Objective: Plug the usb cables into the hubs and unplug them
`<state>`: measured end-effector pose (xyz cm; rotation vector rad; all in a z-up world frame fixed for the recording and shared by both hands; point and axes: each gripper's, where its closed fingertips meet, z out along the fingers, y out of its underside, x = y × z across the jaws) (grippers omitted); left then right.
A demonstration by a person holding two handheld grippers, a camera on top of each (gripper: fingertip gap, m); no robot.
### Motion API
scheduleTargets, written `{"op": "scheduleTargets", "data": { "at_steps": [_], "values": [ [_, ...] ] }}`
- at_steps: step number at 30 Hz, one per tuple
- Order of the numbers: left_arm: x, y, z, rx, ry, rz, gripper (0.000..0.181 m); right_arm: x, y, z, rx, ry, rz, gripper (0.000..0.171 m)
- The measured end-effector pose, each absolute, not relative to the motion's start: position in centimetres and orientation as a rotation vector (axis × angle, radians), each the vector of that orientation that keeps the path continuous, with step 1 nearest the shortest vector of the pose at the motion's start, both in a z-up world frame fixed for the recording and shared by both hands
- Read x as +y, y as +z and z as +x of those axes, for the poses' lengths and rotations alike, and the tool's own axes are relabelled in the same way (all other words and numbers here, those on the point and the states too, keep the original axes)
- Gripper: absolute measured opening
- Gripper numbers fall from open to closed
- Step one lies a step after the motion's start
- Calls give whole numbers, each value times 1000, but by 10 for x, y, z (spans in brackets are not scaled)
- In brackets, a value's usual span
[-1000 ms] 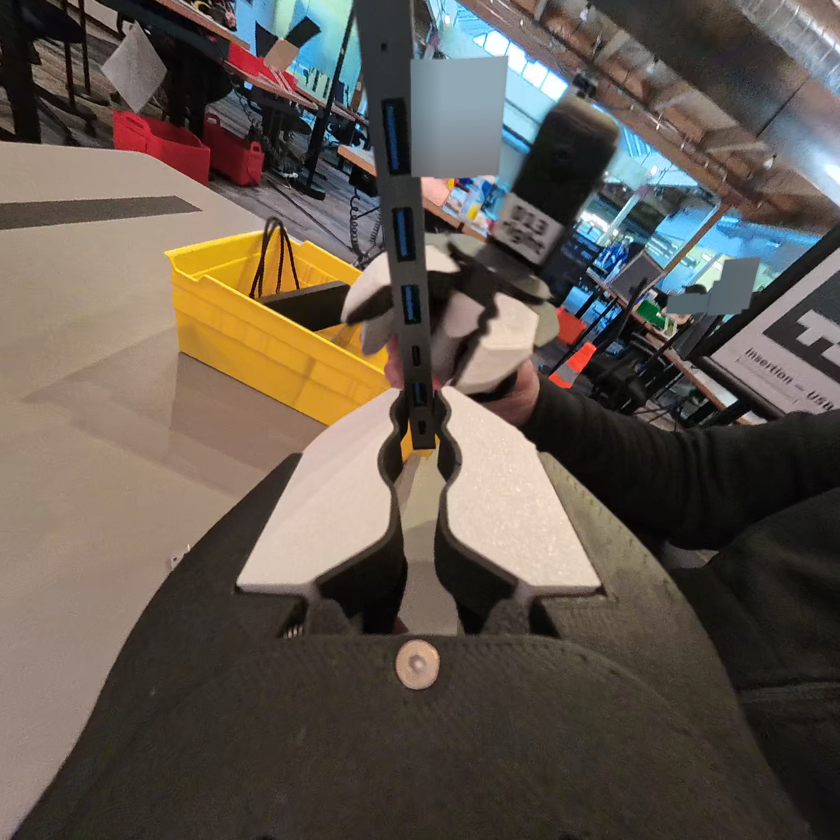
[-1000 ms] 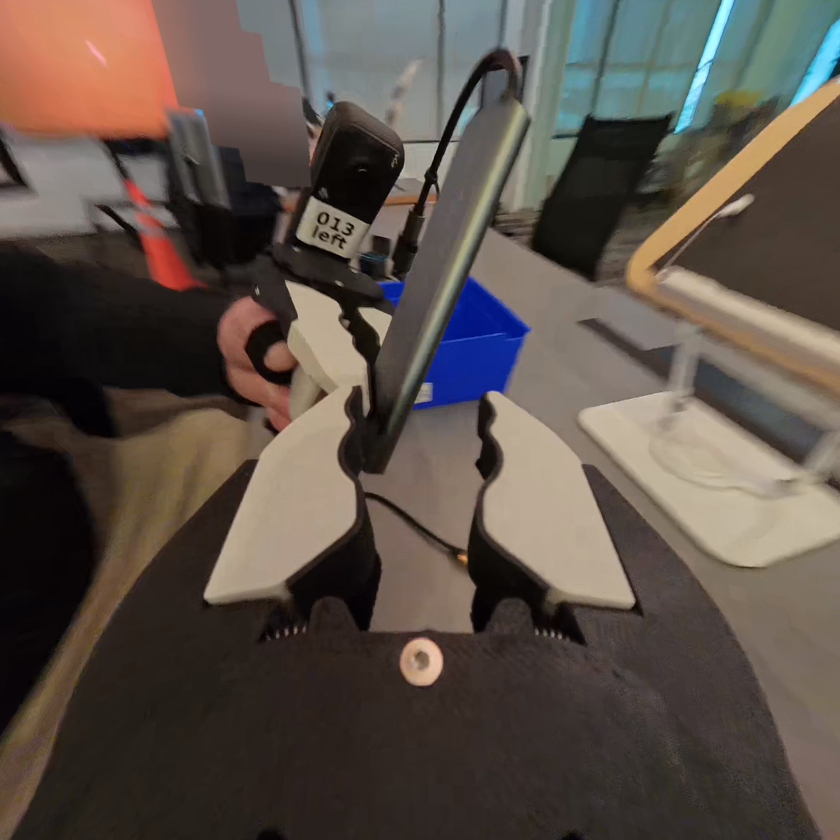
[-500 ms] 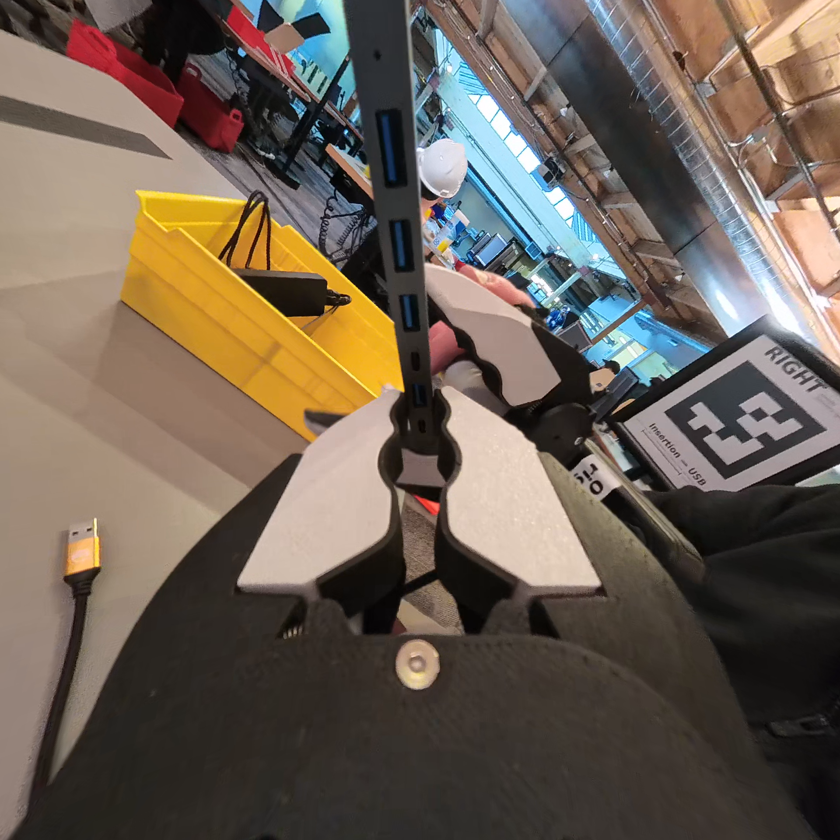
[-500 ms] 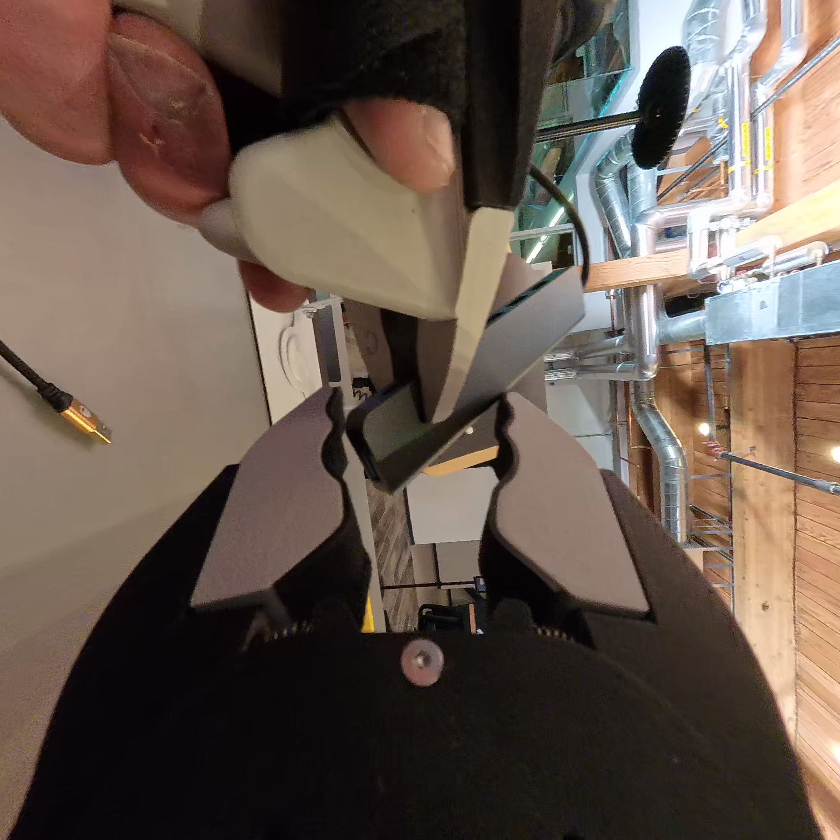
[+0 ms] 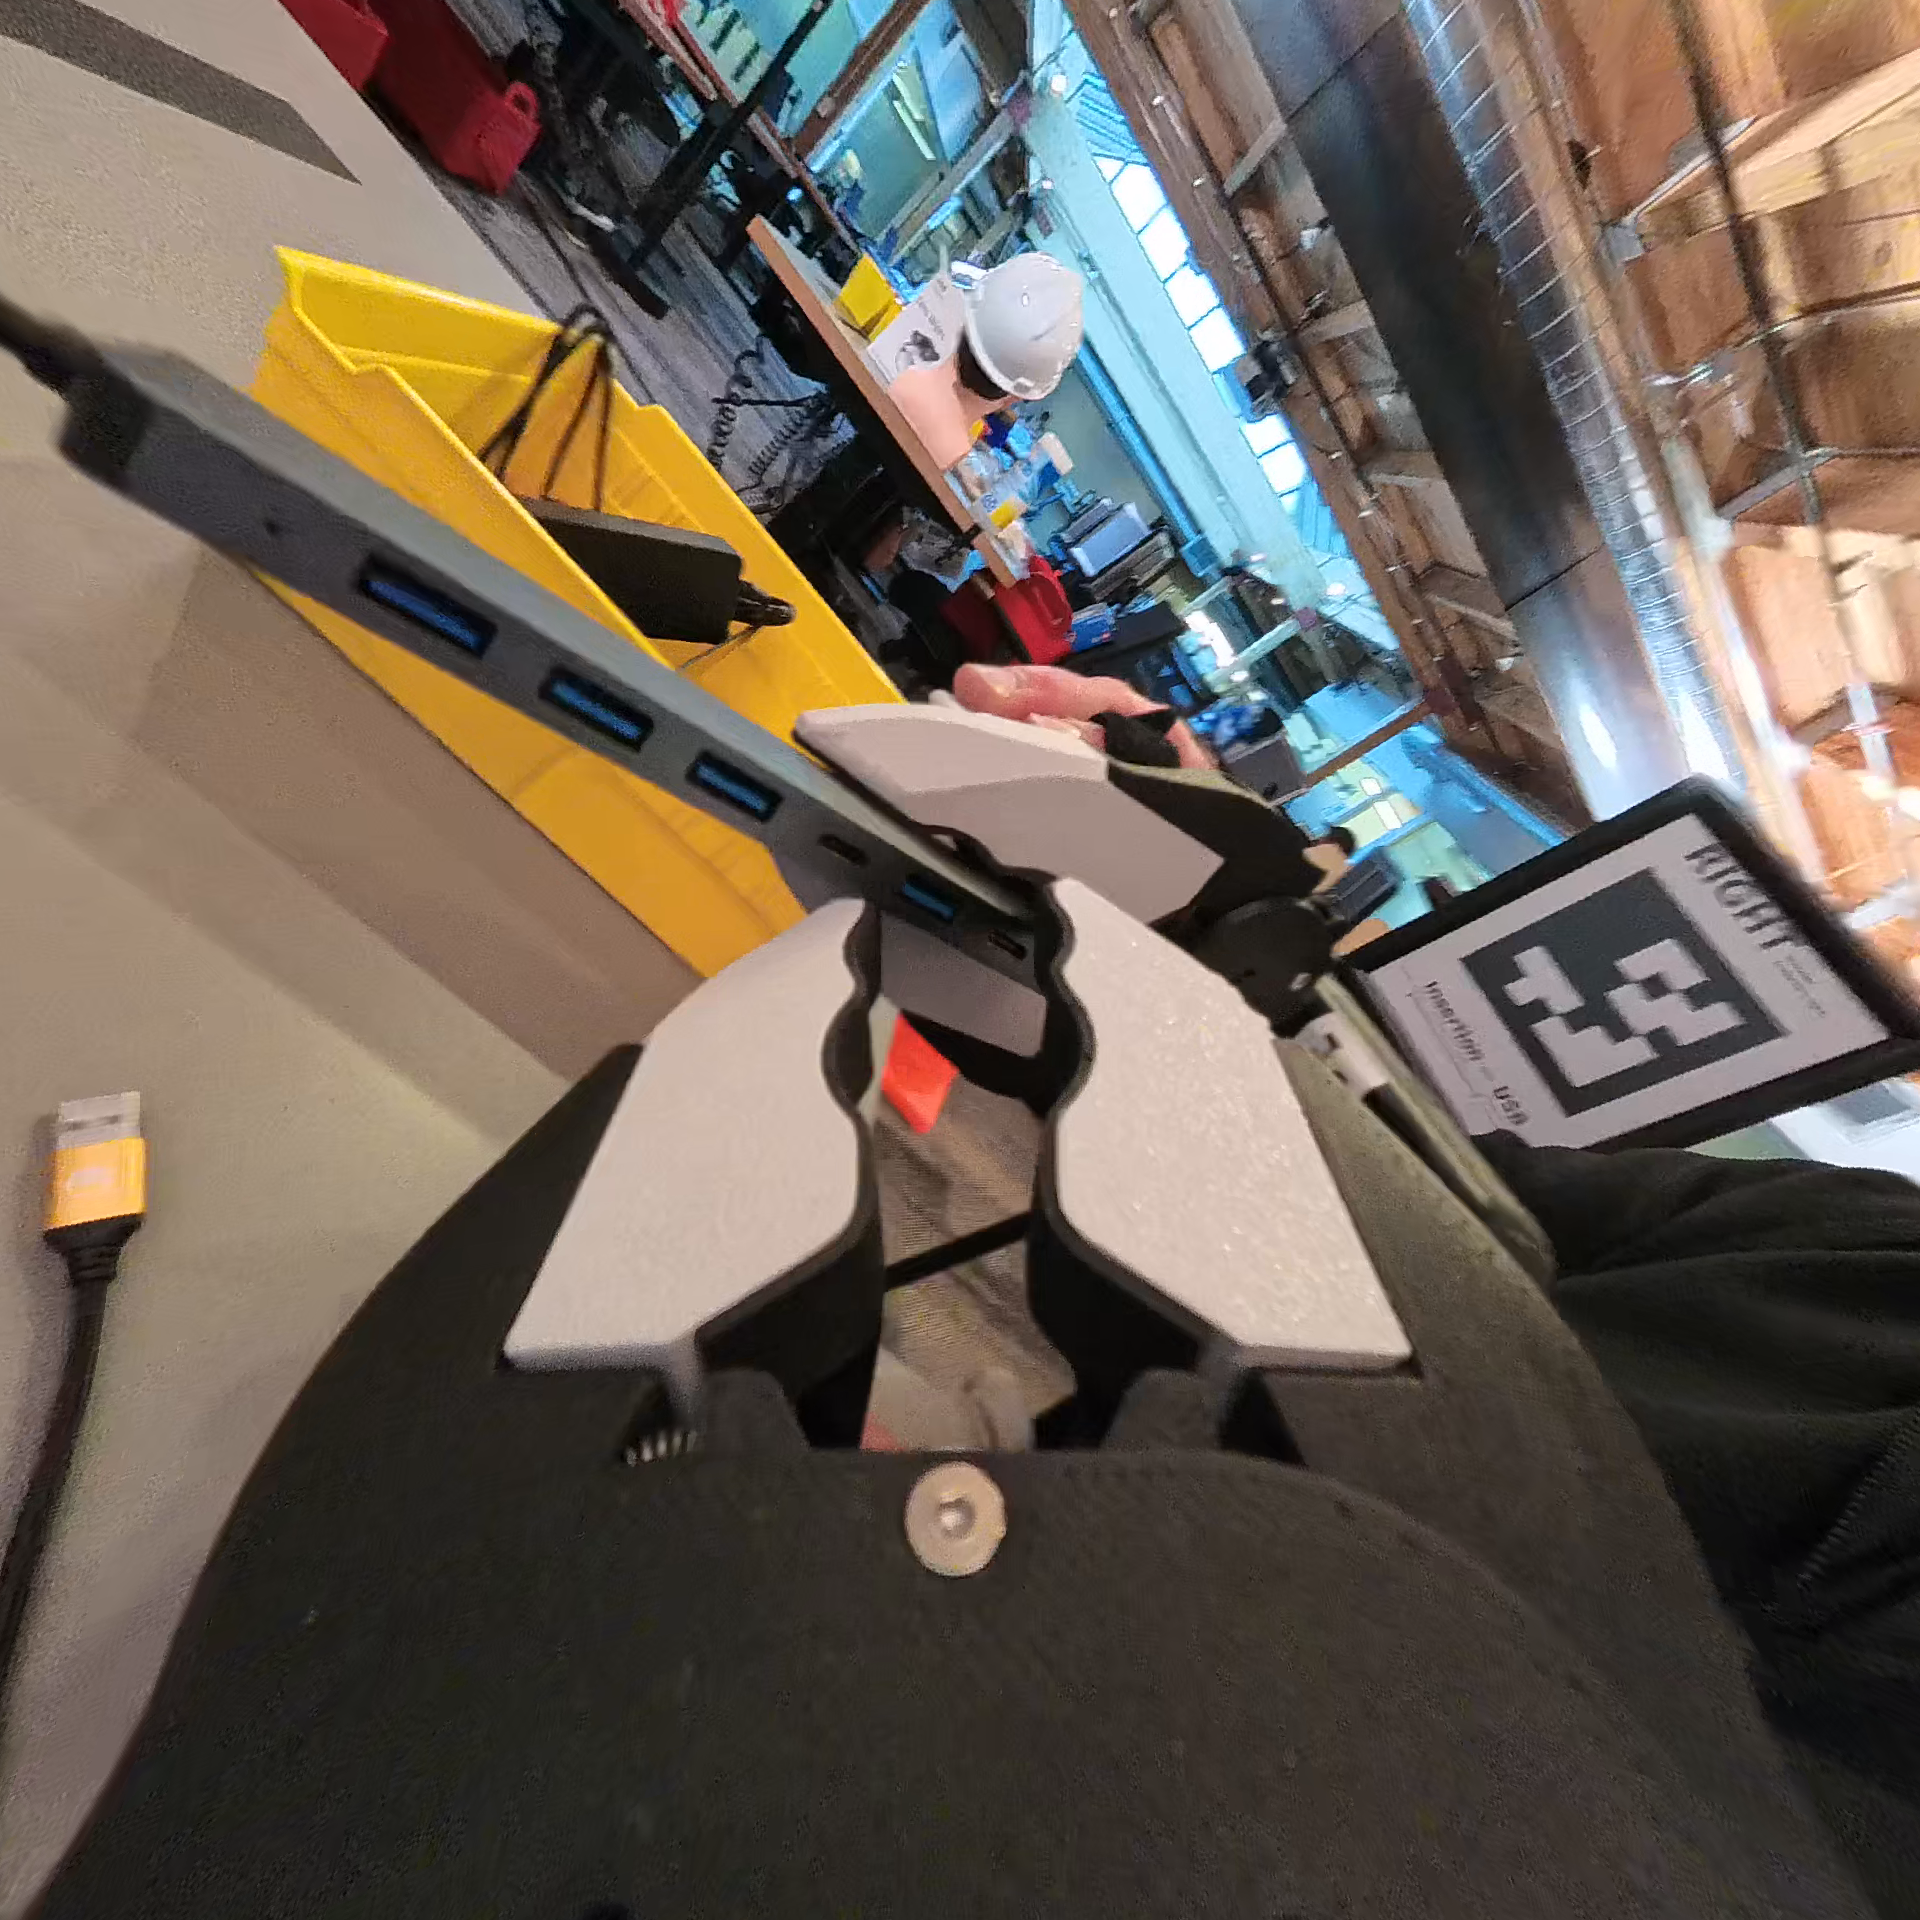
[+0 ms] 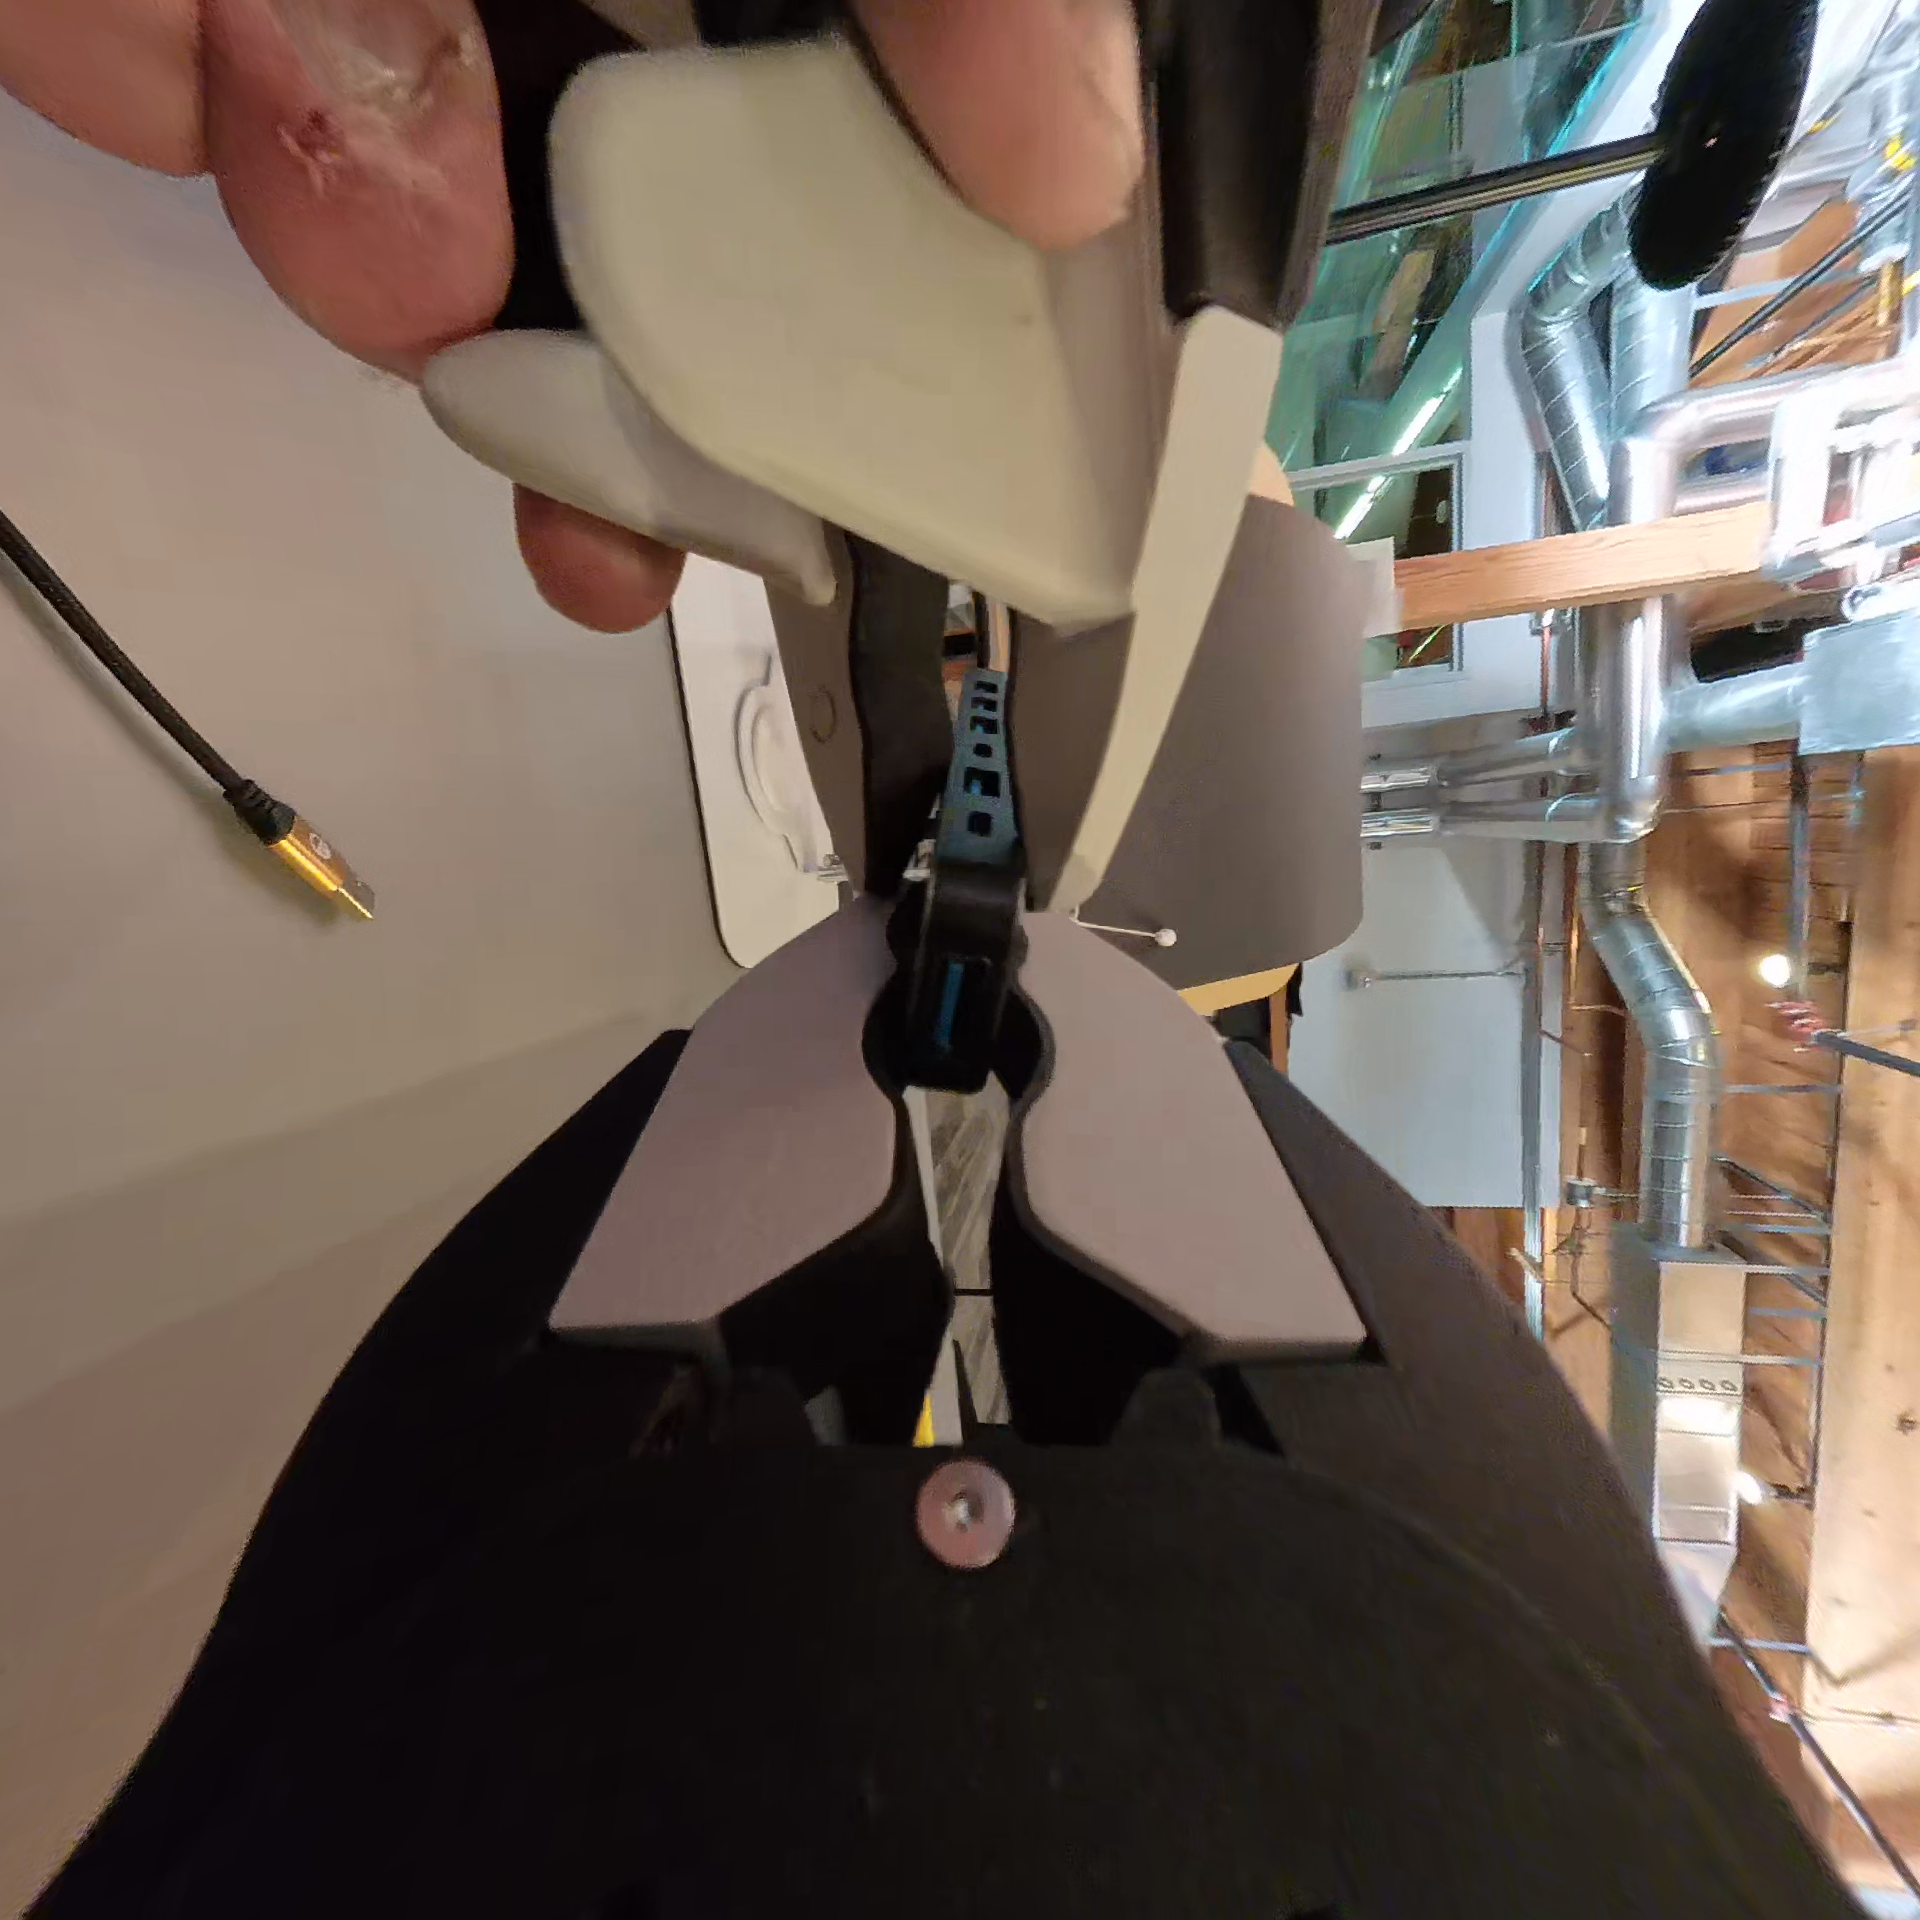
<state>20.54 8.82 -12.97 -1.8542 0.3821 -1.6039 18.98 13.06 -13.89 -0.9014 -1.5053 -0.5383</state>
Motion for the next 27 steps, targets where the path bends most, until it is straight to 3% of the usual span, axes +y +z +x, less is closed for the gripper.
{"op": "scheduleTargets", "data": {
  "at_steps": [5, 11, 16, 20, 27],
  "values": [
    [102, -133, 189, 440, -1348, -1876, 38, 127, -139, 188, -1517, -489, -923, 9],
    [101, -138, 192, 377, -1436, -1893, 20, 128, -146, 184, -1546, -537, -883, 21],
    [103, -138, 192, 308, -1475, -1888, 17, 127, -149, 179, -1537, -548, -897, 24],
    [105, -136, 194, 232, -1496, -1862, 19, 128, -147, 181, -1529, -525, -946, 16],
    [108, -138, 194, 172, -1502, -1837, 20, 132, -150, 183, -1521, -487, -1032, 15]
  ]
}}
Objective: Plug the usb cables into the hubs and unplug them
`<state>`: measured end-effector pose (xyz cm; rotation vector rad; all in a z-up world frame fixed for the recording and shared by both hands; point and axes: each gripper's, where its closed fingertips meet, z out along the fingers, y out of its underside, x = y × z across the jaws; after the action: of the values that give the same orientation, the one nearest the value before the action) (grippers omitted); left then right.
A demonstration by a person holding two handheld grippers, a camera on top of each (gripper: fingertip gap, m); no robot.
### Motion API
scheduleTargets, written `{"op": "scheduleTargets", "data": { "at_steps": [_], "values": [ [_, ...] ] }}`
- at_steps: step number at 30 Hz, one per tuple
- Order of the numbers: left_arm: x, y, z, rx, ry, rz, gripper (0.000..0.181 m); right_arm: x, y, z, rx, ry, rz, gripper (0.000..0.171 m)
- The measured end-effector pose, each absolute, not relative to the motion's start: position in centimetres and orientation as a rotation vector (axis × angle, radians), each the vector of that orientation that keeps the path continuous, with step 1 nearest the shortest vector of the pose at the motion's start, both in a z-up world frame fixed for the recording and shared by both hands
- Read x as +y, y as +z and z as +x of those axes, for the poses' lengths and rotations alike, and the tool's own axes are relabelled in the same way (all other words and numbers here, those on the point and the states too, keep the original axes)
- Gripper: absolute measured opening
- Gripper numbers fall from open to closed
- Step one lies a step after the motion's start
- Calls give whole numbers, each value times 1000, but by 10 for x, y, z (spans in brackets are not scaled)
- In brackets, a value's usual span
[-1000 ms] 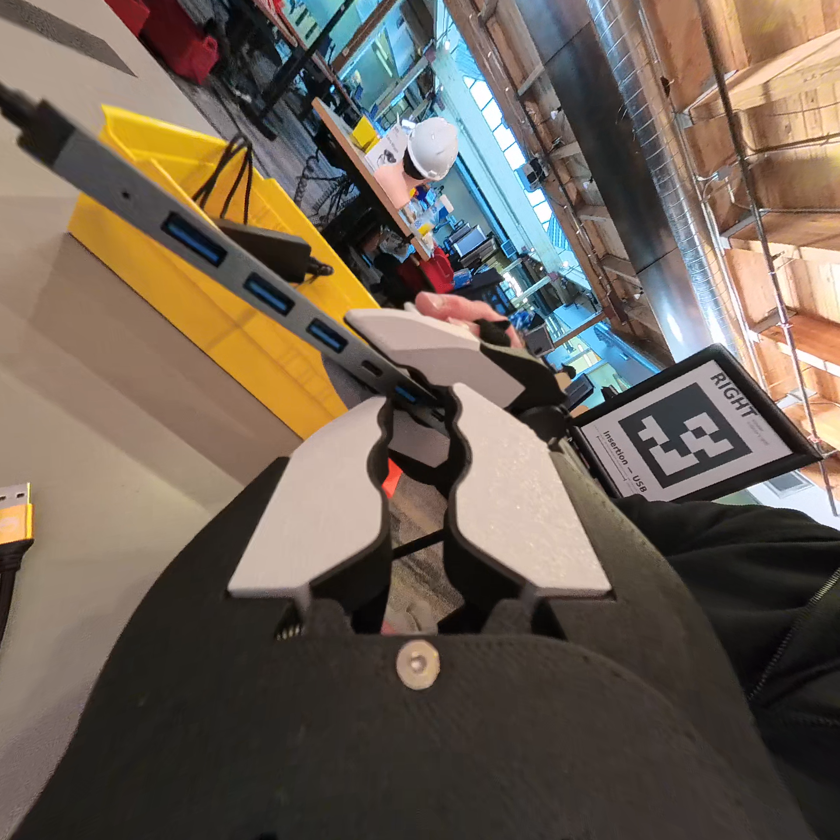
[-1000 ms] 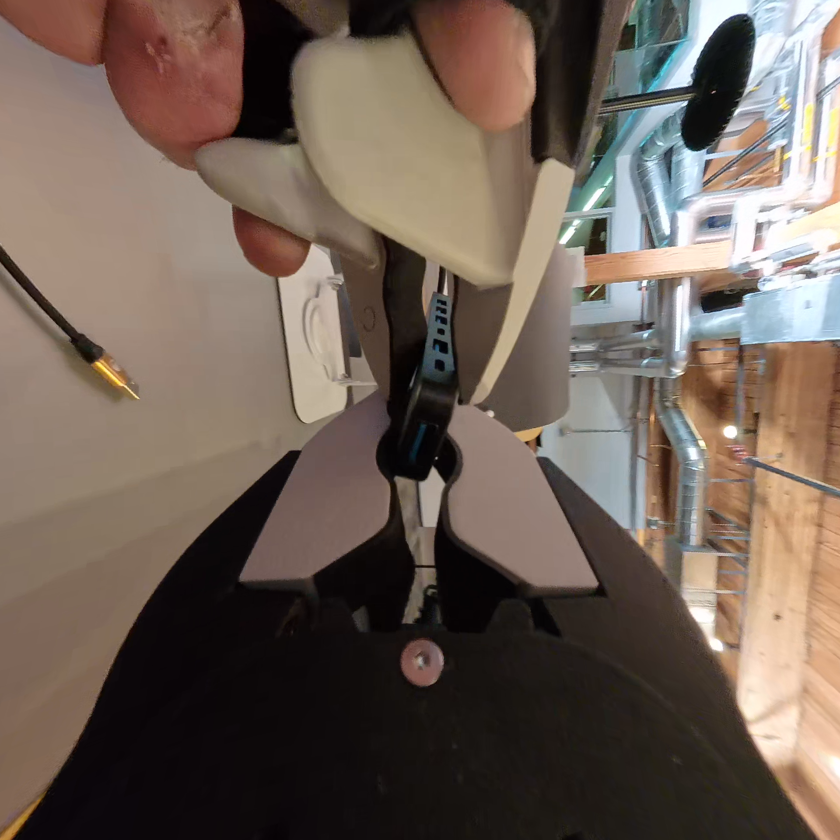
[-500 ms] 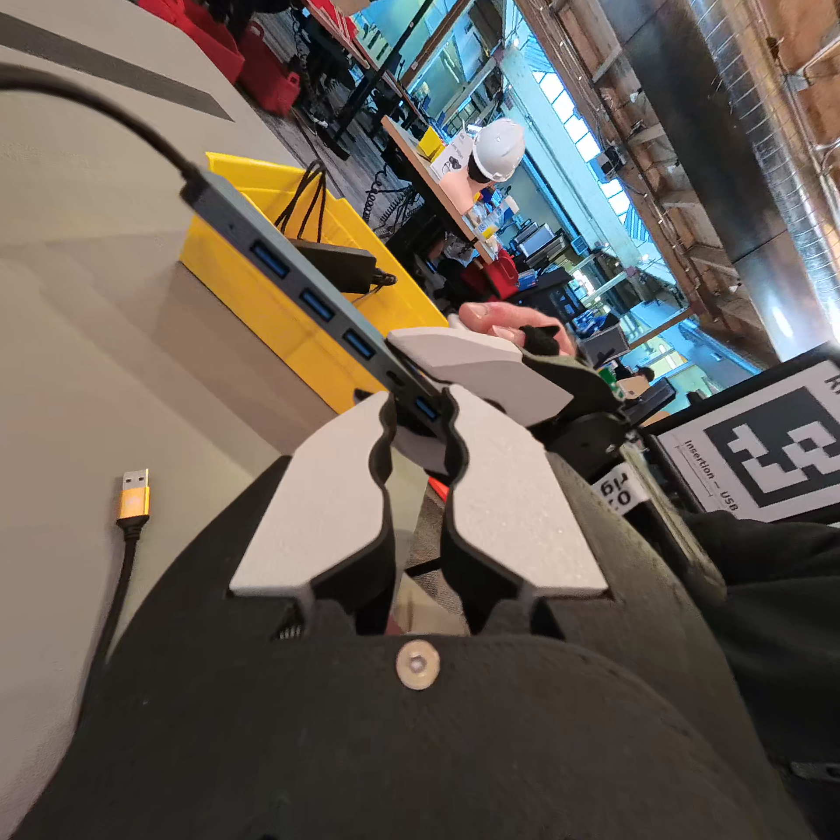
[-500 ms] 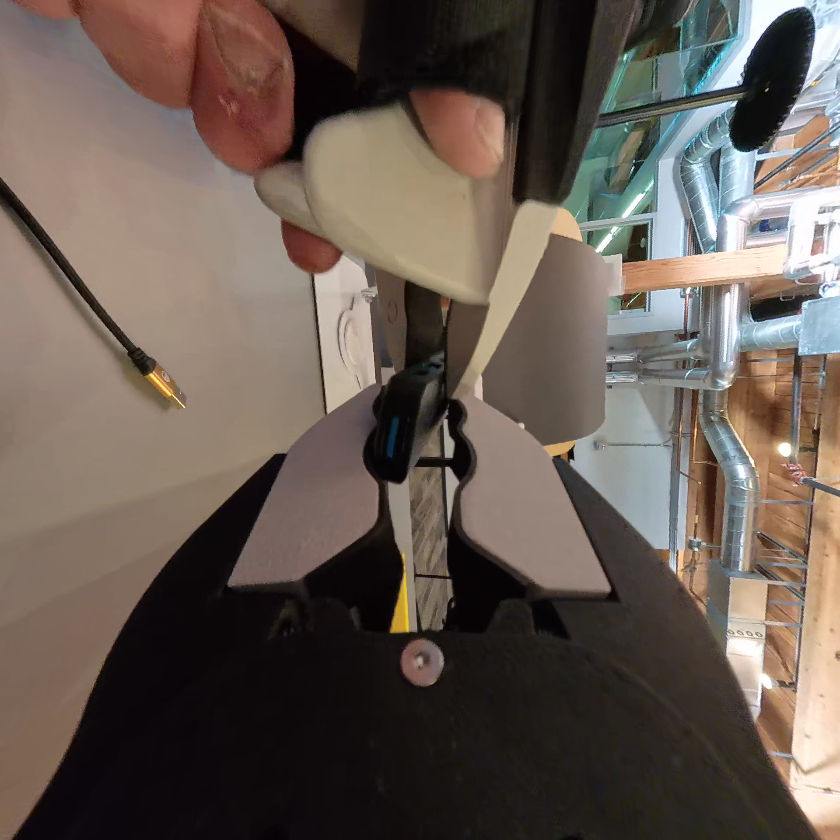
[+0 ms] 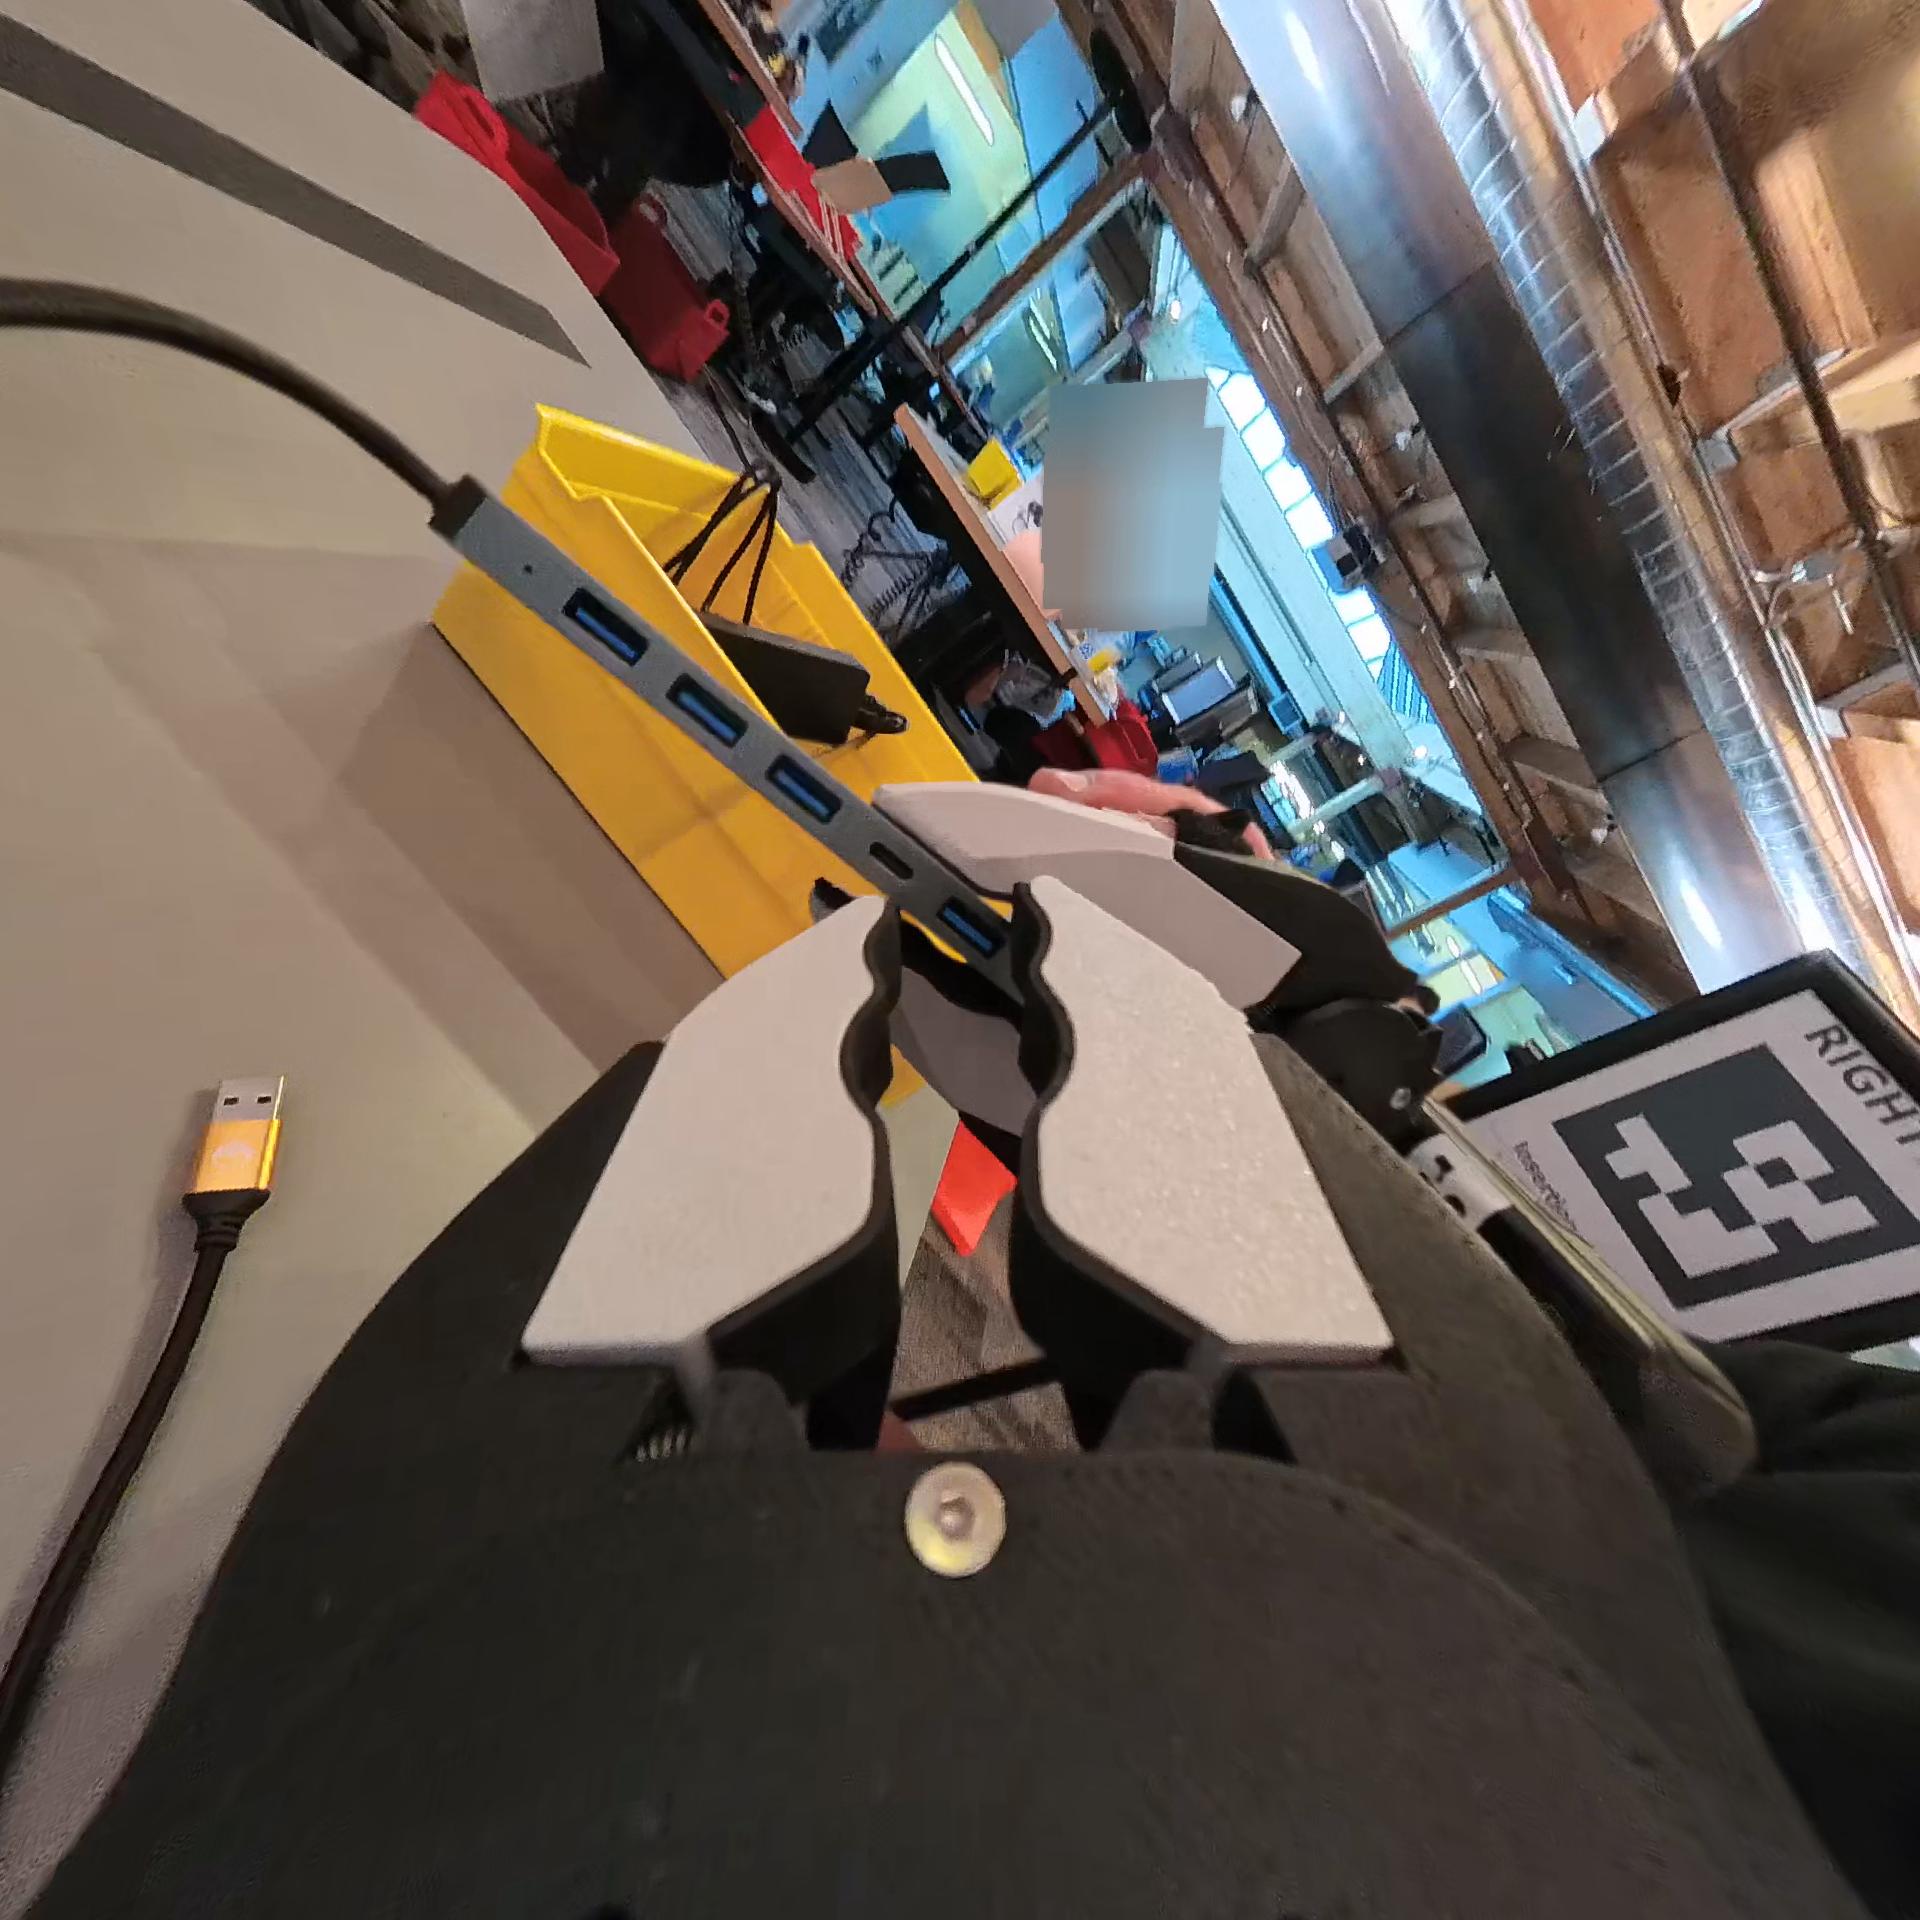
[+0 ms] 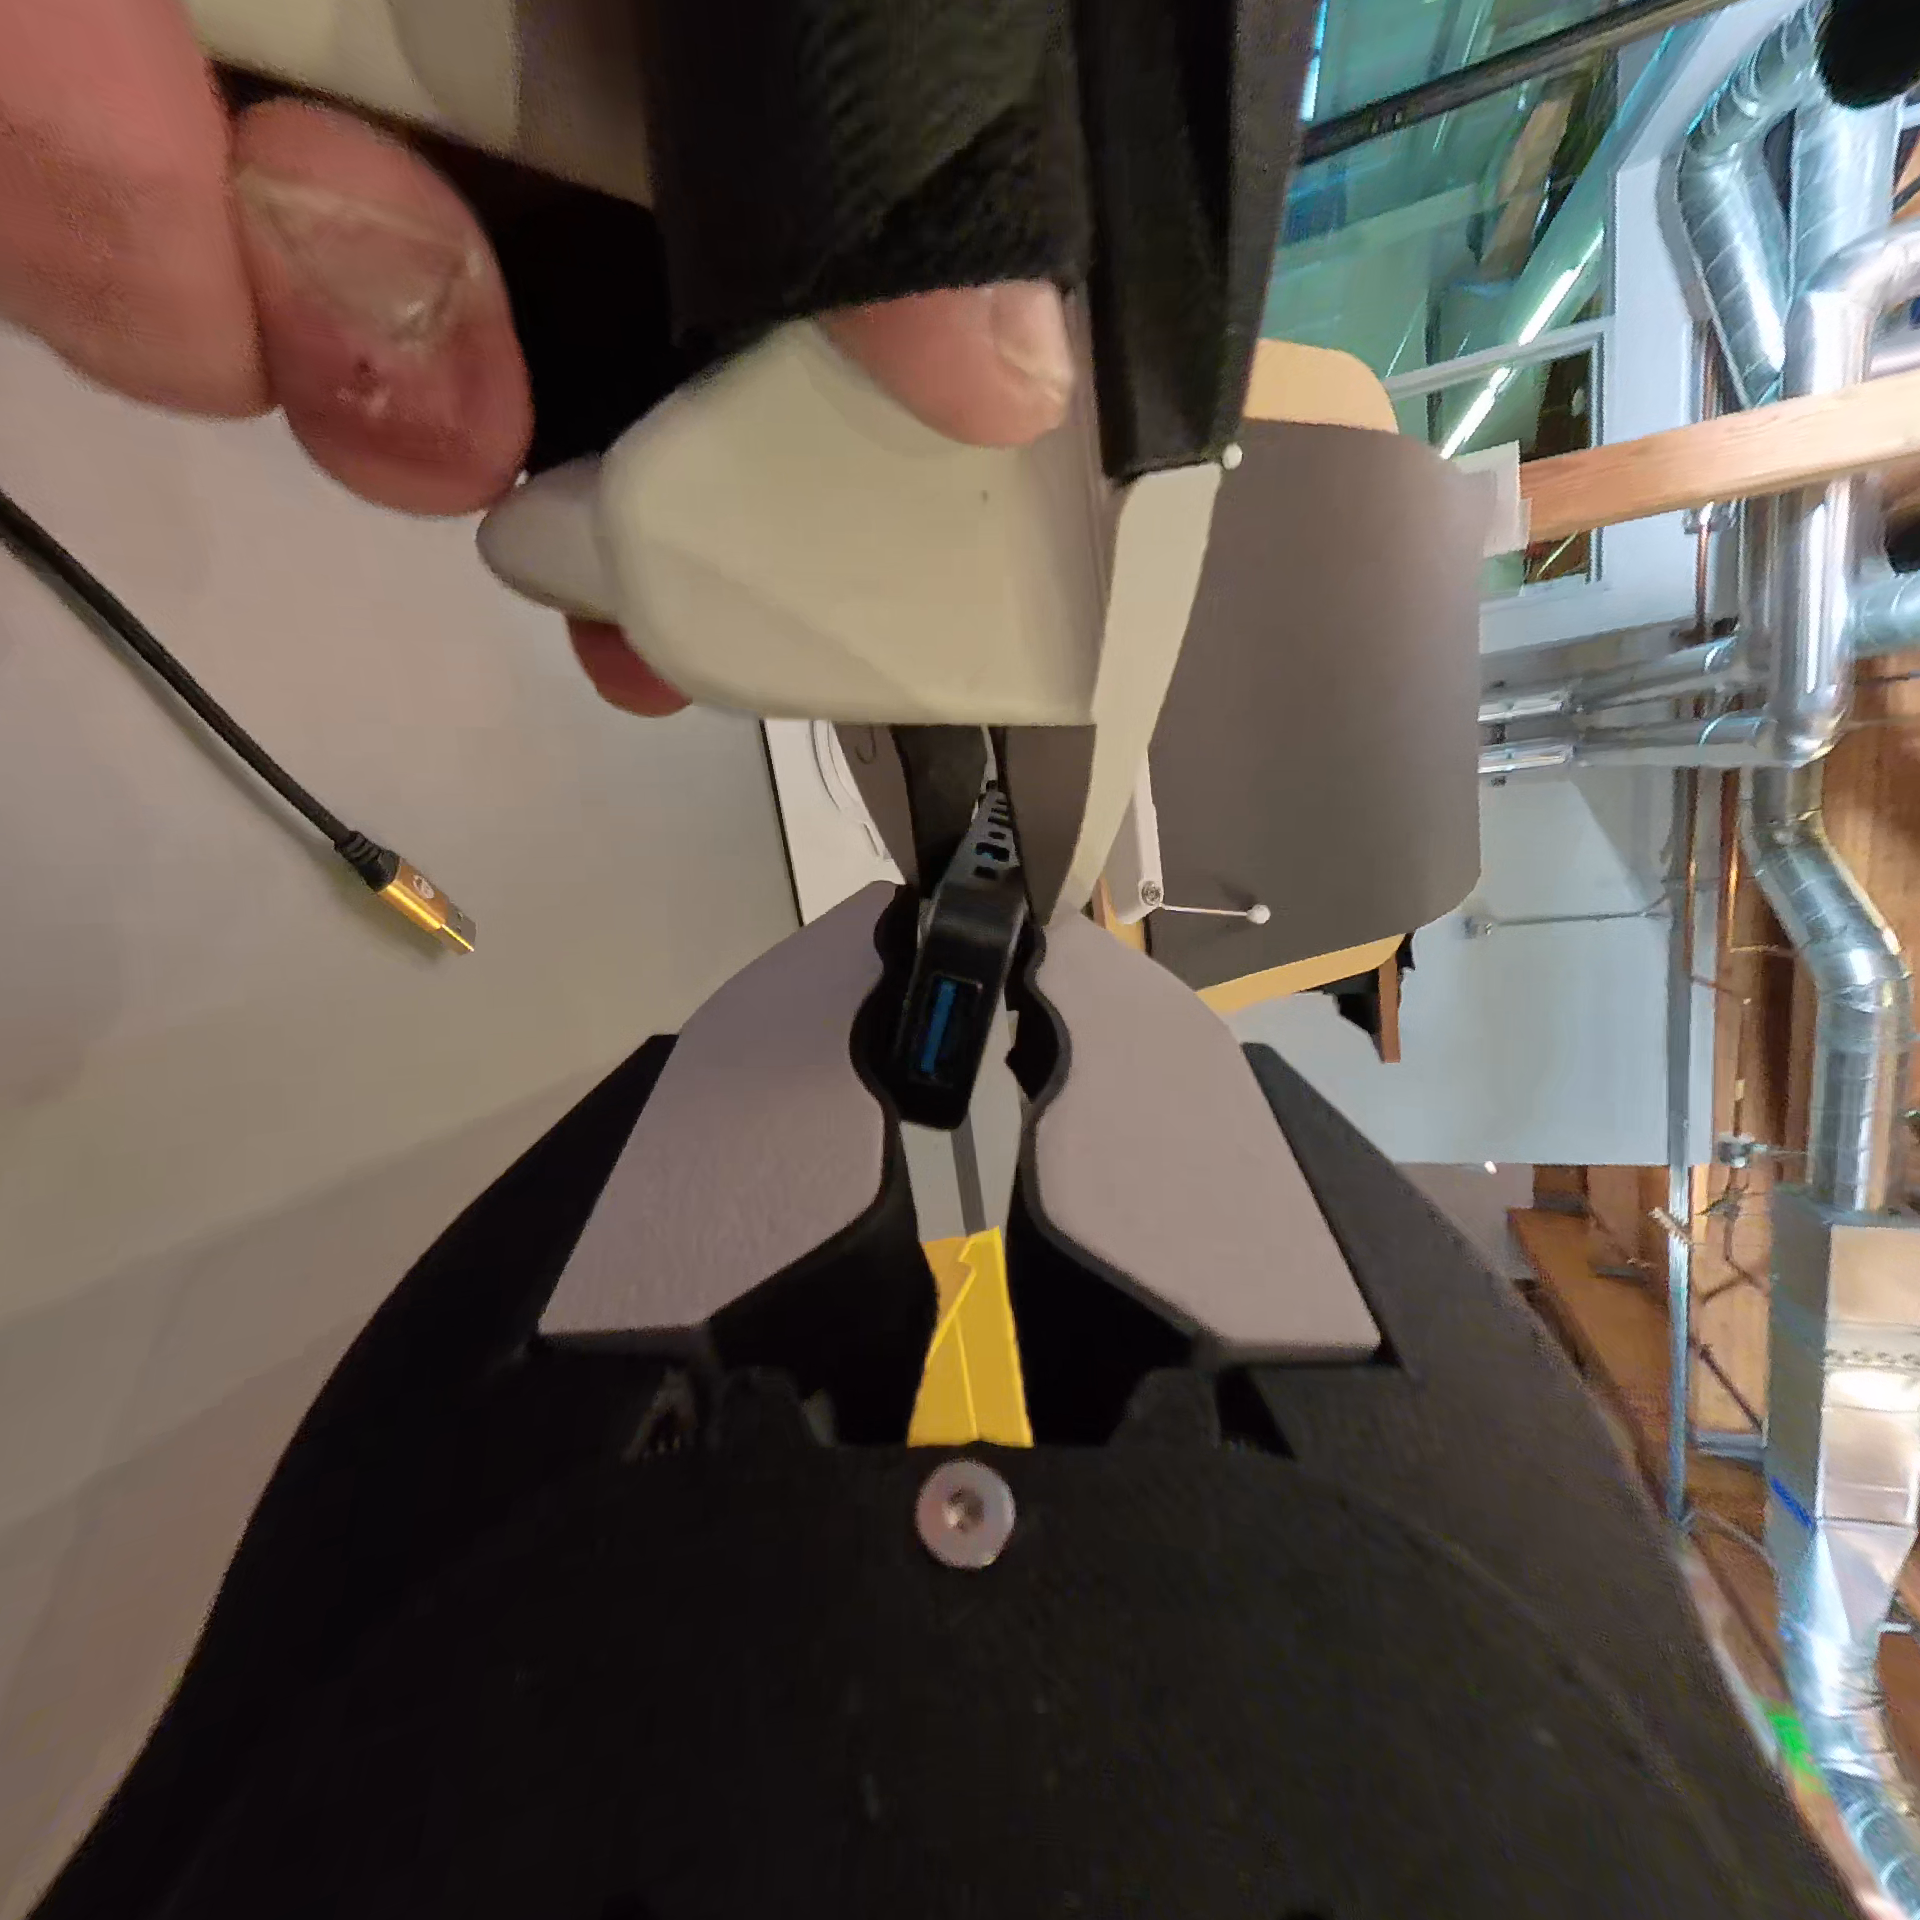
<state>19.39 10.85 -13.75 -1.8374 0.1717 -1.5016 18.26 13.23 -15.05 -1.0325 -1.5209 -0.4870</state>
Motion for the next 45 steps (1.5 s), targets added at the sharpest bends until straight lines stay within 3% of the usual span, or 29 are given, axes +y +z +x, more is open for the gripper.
{"op": "scheduleTargets", "data": {
  "at_steps": [9, 19, 22, 32, 35, 38, 45],
  "values": [
    [112, -141, 194, -1, -1463, -1760, 19, 136, -155, 183, -1485, -482, -1114, 17],
    [121, -135, 175, 303, -1133, -1802, 35, 154, -151, 208, -1415, -389, -1251, 10],
    [131, -166, 164, 448, -847, -1929, 27, 161, -150, 217, -1373, -345, -1307, 10],
    [135, -290, 167, 969, -60, -2173, 40, 173, -148, 234, -1310, -310, -1375, 10],
    [138, -314, 162, 1029, 76, -2208, 37, 172, -148, 233, -1309, -292, -1375, 10],
    [144, -318, 160, 985, 58, -2209, 12, 169, -147, 231, -1314, -285, -1364, 10],
    [141, -297, 162, 891, -198, -2220, 8, 166, -143, 228, -1329, -289, -1308, 10]
  ]
}}
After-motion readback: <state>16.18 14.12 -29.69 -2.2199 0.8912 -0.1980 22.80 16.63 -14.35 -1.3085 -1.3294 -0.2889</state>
